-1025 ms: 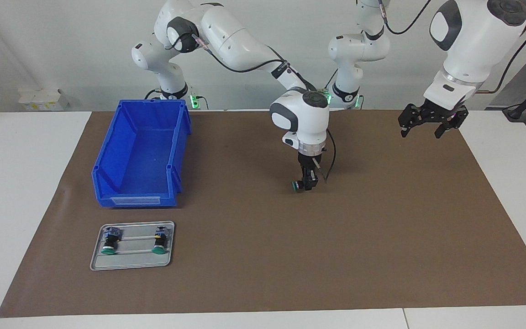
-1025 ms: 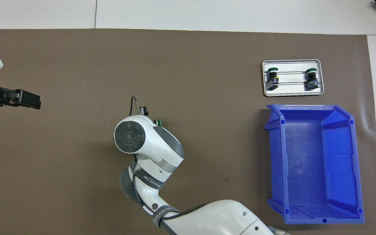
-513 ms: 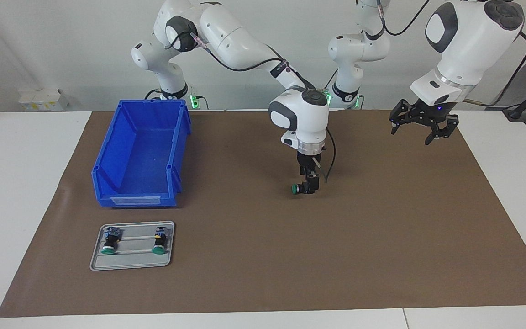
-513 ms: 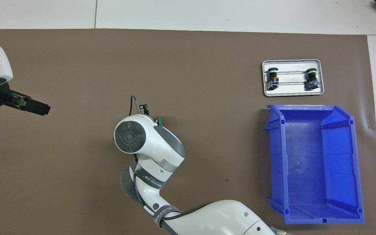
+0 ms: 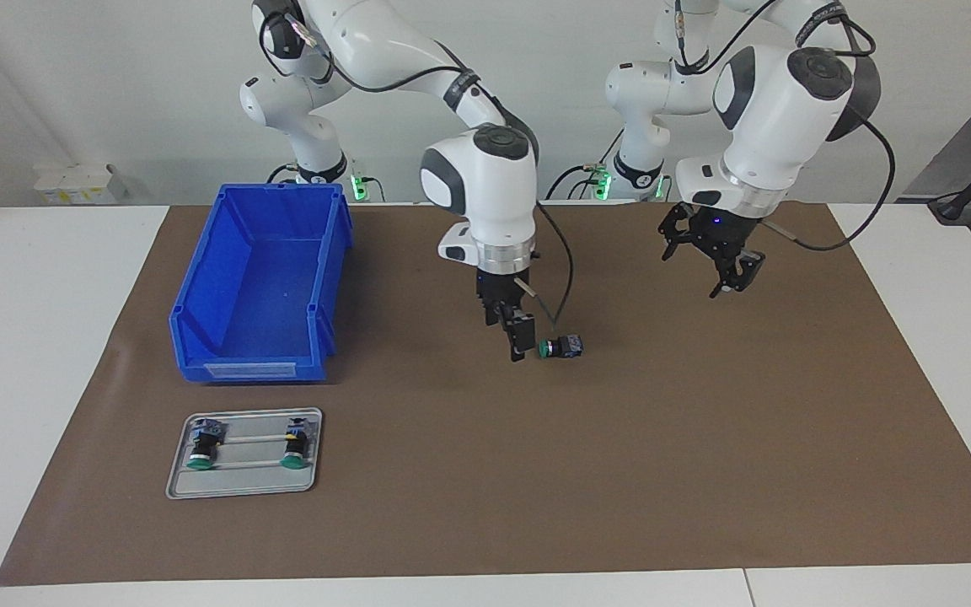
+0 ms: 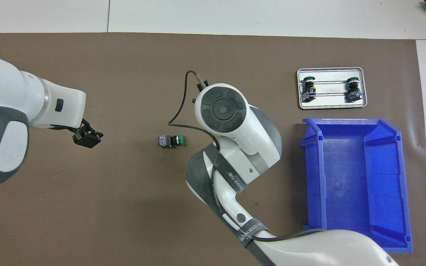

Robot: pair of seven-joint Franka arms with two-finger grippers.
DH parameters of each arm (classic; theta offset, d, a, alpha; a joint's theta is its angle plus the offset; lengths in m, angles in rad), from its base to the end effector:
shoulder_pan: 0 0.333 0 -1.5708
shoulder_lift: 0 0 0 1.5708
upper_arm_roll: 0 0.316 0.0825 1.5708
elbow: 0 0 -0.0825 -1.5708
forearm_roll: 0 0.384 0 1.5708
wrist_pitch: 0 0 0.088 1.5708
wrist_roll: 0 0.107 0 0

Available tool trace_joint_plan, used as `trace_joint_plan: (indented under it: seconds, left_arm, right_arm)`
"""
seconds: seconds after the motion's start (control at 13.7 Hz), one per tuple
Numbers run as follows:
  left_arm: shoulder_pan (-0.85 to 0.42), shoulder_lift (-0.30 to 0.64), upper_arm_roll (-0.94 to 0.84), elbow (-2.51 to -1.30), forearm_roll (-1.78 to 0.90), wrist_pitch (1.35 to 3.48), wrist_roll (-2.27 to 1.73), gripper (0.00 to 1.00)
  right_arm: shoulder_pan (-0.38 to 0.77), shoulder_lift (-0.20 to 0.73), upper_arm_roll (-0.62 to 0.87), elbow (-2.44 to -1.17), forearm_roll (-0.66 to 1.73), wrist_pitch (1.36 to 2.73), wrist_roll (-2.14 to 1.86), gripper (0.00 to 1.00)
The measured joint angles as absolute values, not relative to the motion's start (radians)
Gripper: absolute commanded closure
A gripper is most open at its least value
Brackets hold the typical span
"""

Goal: Place and press button with both arms

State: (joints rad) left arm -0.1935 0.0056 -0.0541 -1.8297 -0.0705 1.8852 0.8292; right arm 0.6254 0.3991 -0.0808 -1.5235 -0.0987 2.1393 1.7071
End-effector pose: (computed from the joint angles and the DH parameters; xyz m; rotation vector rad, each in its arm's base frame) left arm 0.5511 -0.1447 0.5255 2.6679 -1.5572 0.1039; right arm 0.5938 0.3643 0.4527 -2.5352 1.5695 -0.3014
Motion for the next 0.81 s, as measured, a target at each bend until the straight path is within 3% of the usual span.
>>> trace_joint_plan:
  seconds: [0.44,0.81]
  left_arm:
    - [-0.369,0.063,-0.056,-1.993,-0.071,2.213,0.901,0.01]
    - [-0.446,0.127,-0.052,-2.012,-0.071,2.269,0.878,0.01]
  right_arm:
    - [0.389,0.234,-0.082,-1.581,-0.064,1.992,1.143,0.0]
    - [0.202,0.143,-0.083,-1.586,-0.029,1.844,0.741,0.0]
